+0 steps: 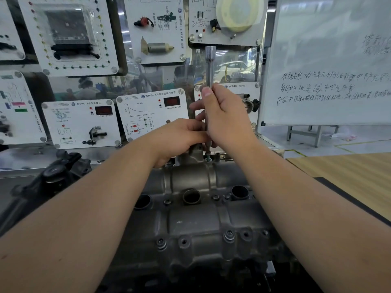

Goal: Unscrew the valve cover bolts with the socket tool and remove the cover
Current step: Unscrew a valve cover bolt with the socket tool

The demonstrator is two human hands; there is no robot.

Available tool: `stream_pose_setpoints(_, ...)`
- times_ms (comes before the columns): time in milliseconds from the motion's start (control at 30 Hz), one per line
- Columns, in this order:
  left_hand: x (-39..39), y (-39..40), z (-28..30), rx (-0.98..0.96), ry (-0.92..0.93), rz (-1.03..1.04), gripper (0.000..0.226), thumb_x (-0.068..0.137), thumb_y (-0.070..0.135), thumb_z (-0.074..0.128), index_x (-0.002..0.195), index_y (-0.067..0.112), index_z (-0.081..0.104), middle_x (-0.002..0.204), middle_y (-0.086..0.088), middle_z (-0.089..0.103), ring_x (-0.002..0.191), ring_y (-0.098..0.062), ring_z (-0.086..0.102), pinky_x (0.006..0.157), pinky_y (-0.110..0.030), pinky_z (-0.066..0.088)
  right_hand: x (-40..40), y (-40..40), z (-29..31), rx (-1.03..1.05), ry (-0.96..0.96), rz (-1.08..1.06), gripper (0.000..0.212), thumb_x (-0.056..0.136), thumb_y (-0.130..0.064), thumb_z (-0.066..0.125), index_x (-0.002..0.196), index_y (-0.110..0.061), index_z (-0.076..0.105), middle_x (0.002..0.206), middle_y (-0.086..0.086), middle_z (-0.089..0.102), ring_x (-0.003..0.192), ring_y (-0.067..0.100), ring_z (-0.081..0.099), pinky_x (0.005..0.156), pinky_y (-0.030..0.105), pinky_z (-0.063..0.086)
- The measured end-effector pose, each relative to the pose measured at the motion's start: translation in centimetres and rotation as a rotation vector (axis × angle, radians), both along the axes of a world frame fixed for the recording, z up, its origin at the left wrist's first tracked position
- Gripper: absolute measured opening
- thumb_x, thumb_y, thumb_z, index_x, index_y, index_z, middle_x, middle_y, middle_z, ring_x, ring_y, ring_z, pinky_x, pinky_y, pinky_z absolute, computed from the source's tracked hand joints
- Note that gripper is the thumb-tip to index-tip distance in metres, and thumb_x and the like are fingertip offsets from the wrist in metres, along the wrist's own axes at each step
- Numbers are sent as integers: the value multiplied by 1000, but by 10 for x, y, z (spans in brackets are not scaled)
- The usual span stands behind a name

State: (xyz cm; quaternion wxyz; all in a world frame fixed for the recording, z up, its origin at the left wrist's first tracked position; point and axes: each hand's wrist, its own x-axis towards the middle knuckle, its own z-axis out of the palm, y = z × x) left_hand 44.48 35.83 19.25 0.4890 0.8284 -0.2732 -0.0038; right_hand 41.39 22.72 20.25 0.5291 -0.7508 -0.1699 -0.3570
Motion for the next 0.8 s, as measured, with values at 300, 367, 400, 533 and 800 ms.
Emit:
stream_pose_setpoints(300,-2,-2,-1,35,-52,8,27,97,20,68,112,-2,71,107,-11,78,117,-36,65,112,-56,43,-2,-1,0,43,-33,22,5,105,-33,53,105,-28,55,85,-10,74,72,7,70,72,33,58)
stream_pose_setpoints(367,-2,-2,0,32,-30,12,23,97,19,67,110,1,73,106,-11,78,117,-31,66,110,-48,45,-2,-1,1,12,-38,-3,12,107,-32,49,100,-27,58,85,-12,73,70,6,68,66,26,55)
stream_pose_setpoints(400,-2,-1,0,28,-18,12,20,97,18,66,108,3,74,107,-11,78,117,-30,66,109,-45,46,-2,0,1,0,-34,-12,16,107,-32,47,99,-25,59,87,-13,73,70,6,68,64,25,53)
stream_pose_setpoints(533,-3,1,1,-4,7,-9,17,99,13,64,108,3,74,109,-13,77,115,-29,67,108,-42,49,-2,1,1,28,-1,5,21,108,-32,44,97,-27,61,90,-10,73,73,11,69,64,33,53)
stream_pose_setpoints(800,-4,-1,2,16,-29,23,25,96,10,68,118,-2,68,112,-19,75,117,-35,67,110,-50,47,-3,-1,1,67,-28,38,5,104,-31,55,107,-28,57,85,-10,74,73,10,70,72,38,59)
